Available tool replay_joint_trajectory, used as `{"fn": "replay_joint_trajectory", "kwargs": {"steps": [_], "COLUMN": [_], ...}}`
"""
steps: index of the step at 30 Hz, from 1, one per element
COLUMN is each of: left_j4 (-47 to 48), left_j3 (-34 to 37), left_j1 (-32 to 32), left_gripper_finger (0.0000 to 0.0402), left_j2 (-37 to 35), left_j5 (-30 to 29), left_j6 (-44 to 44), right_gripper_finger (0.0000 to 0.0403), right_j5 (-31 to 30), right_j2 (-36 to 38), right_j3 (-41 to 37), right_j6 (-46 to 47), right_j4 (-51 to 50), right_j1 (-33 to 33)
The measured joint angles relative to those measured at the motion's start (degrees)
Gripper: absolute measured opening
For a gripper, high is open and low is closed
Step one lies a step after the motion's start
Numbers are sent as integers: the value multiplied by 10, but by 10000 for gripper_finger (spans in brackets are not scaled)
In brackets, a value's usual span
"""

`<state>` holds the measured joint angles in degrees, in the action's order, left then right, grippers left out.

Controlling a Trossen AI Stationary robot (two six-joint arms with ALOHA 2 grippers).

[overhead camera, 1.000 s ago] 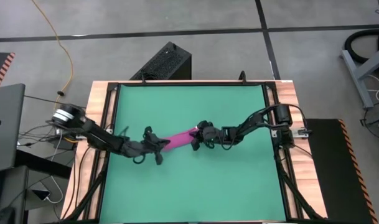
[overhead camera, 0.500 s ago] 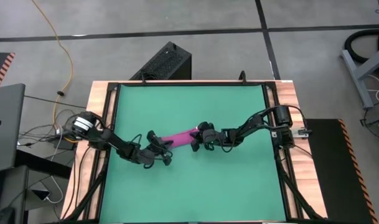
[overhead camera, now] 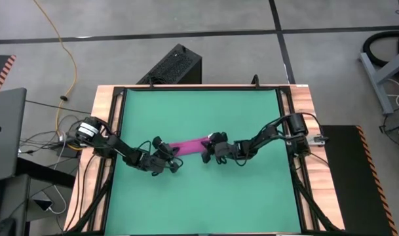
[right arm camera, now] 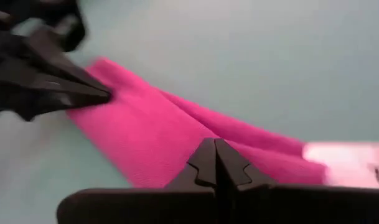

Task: Roll towel into tight, uniform cylinder
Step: Roll the pink towel

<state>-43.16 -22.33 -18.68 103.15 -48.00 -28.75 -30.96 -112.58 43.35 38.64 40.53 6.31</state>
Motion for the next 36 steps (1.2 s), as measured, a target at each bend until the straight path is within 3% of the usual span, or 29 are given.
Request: {"fn": "replay_joint_trajectory", "kwargs": {"steps": [4,10,18,24,27,30,36], "left_j4": [3,17,17,27,25,24,25], "left_j3": [0,0,0,0,0,-1,-3], "left_j1": [7,48,82,93,94,94,94], "left_gripper_finger": [0,0,0,0,0,0,0], "left_j2": [0,-1,-2,-2,-1,-1,-1], "left_j5": [24,113,172,191,192,194,195], "left_j6": [22,21,60,65,71,82,82], "right_gripper_finger": [12,12,12,13,13,13,10], "right_j5": [-4,-2,111,101,134,200,223], "right_j2": [7,7,9,63,75,65,11], "right_j3": [1,3,4,5,5,13,14], "right_j6": [-54,-117,-246,-283,-301,-311,-304], "right_j4": [62,89,132,111,110,112,105], "right_j1": [3,4,6,8,-3,-18,-42]}}
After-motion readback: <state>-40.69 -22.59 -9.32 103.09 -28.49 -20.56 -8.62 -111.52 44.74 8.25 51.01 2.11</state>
